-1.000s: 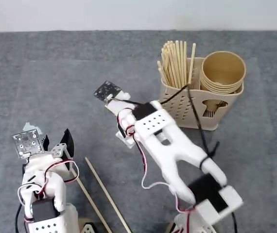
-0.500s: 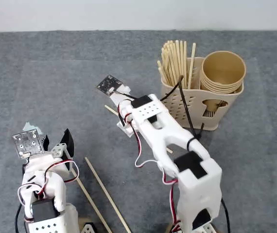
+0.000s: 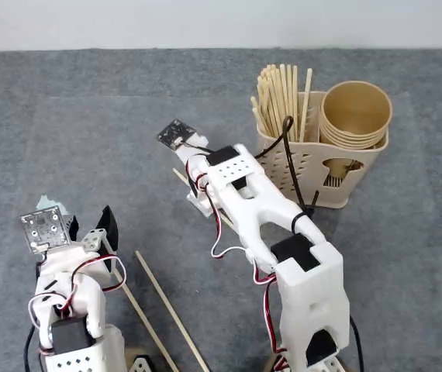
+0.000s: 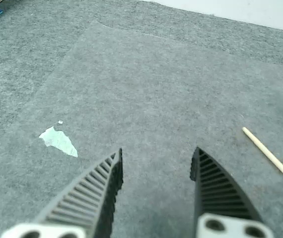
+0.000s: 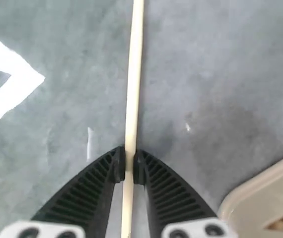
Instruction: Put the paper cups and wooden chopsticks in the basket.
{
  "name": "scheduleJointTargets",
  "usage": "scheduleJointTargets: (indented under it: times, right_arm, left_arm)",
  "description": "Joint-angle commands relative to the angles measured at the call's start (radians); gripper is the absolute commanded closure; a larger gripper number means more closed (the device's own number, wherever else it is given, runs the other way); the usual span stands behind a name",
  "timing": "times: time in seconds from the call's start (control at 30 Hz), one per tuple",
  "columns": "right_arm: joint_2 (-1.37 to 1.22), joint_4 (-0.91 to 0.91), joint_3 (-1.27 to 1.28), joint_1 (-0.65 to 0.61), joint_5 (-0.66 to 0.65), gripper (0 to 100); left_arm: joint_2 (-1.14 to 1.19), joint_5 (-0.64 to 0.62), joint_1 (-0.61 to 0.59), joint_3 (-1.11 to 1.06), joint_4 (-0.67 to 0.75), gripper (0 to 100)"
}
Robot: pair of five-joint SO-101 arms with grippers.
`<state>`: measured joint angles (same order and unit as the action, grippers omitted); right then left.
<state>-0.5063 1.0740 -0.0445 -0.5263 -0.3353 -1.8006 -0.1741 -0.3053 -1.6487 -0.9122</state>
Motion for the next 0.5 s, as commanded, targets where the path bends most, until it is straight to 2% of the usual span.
scheduleJointTargets:
  times: [0.0, 0.27, 0.47]
  right_arm:
    - [0.091, 0.11, -0.029, -0.004, 0.029, 99.1]
    - [0.306, 0.325, -0.031, -0.01, 0.138, 99.1]
    - [0.504, 0.406, -0.031, -0.01, 0.23, 99.1]
  left_arm:
    - [-0.018, 0.014, 0.0, 0.004, 0.02, 78]
    - [-0.018, 0.014, 0.002, -0.004, 0.025, 78]
    - [-0.018, 0.014, 0.002, -0.004, 0.025, 78]
